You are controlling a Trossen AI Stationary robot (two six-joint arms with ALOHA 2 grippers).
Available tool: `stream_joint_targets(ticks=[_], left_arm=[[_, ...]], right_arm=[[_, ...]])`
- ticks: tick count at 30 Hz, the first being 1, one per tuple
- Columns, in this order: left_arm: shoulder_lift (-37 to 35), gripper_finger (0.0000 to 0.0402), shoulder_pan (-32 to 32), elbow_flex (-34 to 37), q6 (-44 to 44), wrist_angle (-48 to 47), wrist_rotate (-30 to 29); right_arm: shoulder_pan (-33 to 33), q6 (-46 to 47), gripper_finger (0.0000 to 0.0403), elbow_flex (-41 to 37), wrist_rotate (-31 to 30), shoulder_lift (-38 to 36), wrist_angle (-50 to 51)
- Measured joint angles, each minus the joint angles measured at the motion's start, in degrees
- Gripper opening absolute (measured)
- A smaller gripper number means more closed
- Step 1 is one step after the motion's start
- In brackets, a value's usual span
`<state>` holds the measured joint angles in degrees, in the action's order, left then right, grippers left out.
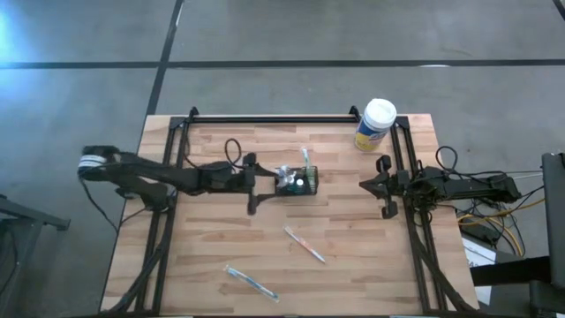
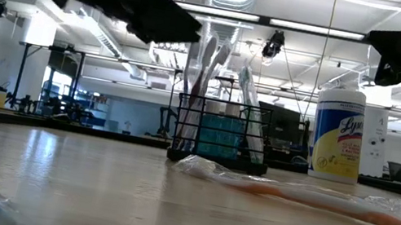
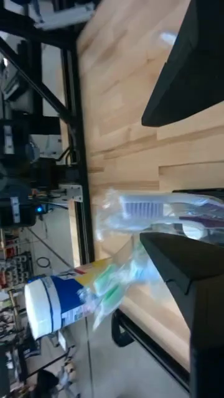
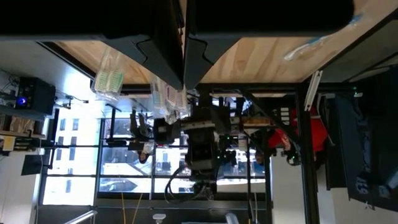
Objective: Pick & Place toothbrushing station
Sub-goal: Put the orange toothbrush into the wire organizer
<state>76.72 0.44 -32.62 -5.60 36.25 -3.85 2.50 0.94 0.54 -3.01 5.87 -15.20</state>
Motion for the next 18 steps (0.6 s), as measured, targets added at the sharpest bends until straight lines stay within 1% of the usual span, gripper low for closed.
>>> stream_joint_targets(ticks=[7,9,11,14,16,18], left_arm=[[-18.0,0.0291,-0.1,0.1,1.5,-19.0,1.7],[-23.0,0.0285,-0.1,0.3,2.4,-23.7,1.4],[-27.7,0.0271,-0.1,1.4,2.8,-27.2,0.4],[-34.2,0.0228,-0.1,5.7,4.1,-28.1,-0.6],[-37.9,0.0185,-0.1,9.6,5.8,-26.9,-0.8],[-41.2,0.0134,-0.1,13.7,7.6,-25.2,-1.3]], right_arm=[[0.0,0.0,0.0008,0.0,0.0,0.6,0.0],[0.0,0.0,0.0008,0.0,0.0,0.7,0.0],[0.0,0.0,0.0008,0.0,0.0,0.7,0.0],[0.0,0.0,0.0008,0.0,0.0,0.6,0.0],[0.0,0.0,0.0008,0.0,0.0,0.6,0.0],[0.0,0.0,0.0008,0.0,0.0,0.6,0.0]])
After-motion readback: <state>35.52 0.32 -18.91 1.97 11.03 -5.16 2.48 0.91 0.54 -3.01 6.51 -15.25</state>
